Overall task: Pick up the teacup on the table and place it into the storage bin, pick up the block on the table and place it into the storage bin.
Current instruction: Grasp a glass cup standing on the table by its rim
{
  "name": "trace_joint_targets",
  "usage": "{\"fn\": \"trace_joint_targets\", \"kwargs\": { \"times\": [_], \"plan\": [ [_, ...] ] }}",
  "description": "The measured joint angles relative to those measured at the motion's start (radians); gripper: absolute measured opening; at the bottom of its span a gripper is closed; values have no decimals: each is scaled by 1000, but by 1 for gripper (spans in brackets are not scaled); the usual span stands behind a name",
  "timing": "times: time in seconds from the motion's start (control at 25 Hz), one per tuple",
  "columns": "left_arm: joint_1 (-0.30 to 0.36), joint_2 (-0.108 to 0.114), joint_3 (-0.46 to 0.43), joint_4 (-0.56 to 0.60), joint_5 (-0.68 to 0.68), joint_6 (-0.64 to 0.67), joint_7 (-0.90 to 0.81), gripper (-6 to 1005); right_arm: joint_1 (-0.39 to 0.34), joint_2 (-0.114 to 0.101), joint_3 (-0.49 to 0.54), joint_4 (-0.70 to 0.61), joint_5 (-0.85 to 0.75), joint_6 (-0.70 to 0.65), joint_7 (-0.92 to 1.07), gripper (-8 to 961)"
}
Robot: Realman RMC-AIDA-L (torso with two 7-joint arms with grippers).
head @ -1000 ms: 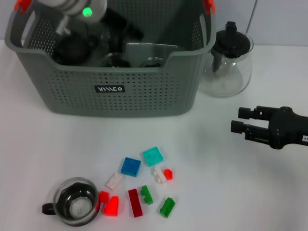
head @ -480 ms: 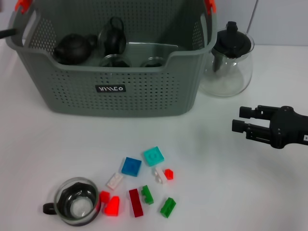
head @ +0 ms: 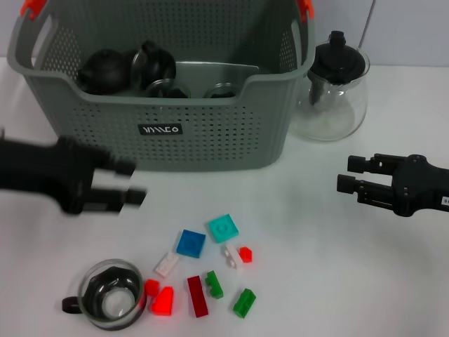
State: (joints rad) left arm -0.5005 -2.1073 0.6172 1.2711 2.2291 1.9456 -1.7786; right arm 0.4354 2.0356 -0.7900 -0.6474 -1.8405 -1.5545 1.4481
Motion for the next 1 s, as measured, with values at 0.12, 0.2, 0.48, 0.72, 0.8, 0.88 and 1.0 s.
{"fn": "trace_joint_targets", "kwargs": {
  "times": [0.12, 0.2, 0.48, 0.72, 0.8, 0.88, 1.0],
  "plan": [
    [20, -13, 9, 46, 139, -1, 11, 539, 0, 0, 0, 0, 0, 2, 1, 563],
    [34, -21, 10, 78, 191, -4, 11, 539, -1, 0, 0, 0, 0, 5, 1, 563],
    [71, -62, 33, 177, 348, -7, -8, 538, -2, -1, -1, 0, 0, 7, 3, 563],
    [76, -66, 117, 173, 399, -9, -62, 537, -1, -2, -6, 0, -1, 6, 3, 562],
    [75, -67, 136, 170, 399, -10, -81, 536, 0, -2, -7, 1, -1, 7, 3, 562],
    [73, -68, 161, 158, 401, -18, -101, 535, 0, -2, -8, 7, -2, 8, 2, 562],
    [69, -69, 192, 128, 409, -55, -123, 533, 0, -2, -8, 11, -3, 8, -2, 562]
  ]
}}
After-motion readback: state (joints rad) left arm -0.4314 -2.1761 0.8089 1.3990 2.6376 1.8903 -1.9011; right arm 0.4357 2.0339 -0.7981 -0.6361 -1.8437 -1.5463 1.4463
